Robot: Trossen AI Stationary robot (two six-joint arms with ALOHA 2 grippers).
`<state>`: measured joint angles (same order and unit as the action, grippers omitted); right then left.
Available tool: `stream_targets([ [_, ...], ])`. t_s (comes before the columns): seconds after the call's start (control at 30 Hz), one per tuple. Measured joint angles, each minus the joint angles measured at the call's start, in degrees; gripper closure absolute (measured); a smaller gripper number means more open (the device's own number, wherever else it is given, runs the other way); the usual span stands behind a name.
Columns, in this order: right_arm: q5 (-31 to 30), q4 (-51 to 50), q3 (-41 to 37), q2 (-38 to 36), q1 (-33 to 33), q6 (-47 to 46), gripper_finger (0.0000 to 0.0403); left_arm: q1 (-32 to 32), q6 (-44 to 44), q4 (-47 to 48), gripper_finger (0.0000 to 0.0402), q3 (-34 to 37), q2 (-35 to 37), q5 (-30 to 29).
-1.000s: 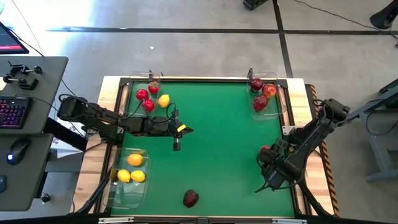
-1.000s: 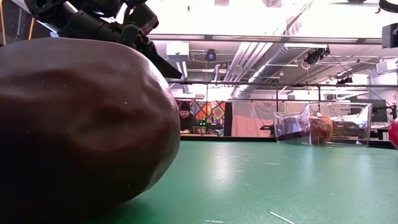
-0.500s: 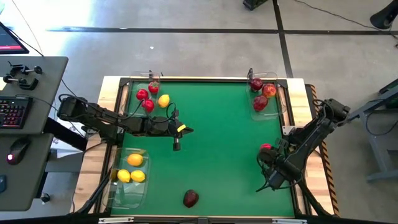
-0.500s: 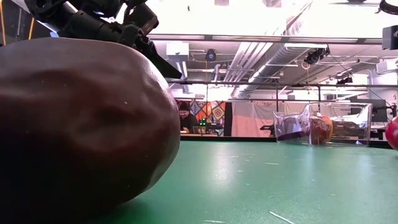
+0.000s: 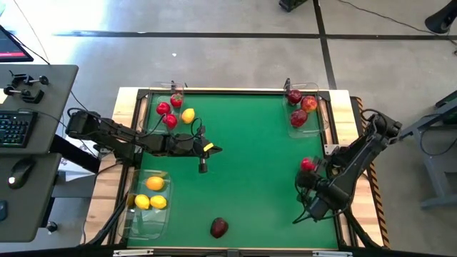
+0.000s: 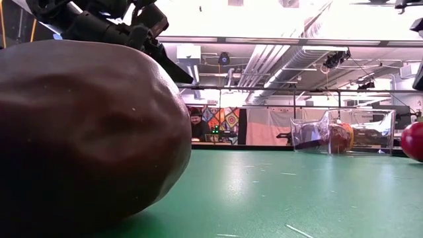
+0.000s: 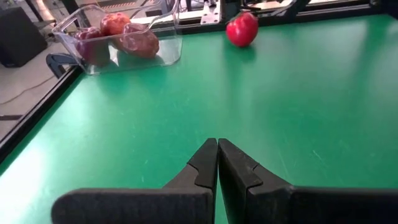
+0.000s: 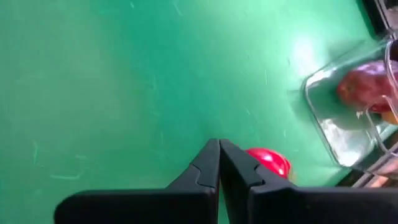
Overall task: Sort produce into baskets
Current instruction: Put the tomato into the top left bin
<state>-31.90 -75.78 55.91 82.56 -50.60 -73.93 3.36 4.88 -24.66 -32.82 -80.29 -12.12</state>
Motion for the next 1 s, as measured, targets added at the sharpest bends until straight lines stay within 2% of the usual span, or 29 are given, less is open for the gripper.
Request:
stream_targets([
  [0.13, 0.91, -0.81, 0.2, 0.0, 0.01, -0.91, 0.0401, 0.01, -0.3, 0.32, 0.0401, 0.0, -0.01, 0.0],
  [0.33, 5.7, -5.0, 0.2, -0.01, 1.25, -10.0, 0.0383, 0.02, -0.26, 0.41, 0.0401, 0.0, -0.02, 0.0],
  [0.47, 9.63, -5.23, 0.2, -0.01, 3.4, -11.15, 0.0324, 0.02, -0.24, 0.41, 0.0401, 0.0, -0.01, 0.0],
  [0.8, 18.5, -6.88, 0.19, -0.02, 12.59, -8.12, 0.0116, 0.02, -0.28, 0.4, 0.0401, 0.0, 0.0, 0.0],
  [0.9, 20.59, -6.29, -1.1, -0.09, 15.91, -4.6, 0.0083, 0.02, -0.3, 0.39, 0.0401, 0.0, 0.0, 0.0],
  [1.0, 23.06, -4.75, -3.23, -0.34, 19.13, 0.6, 0.0073, 0.01, -0.32, 0.41, 0.0401, 0.0, -0.01, 0.01],
])
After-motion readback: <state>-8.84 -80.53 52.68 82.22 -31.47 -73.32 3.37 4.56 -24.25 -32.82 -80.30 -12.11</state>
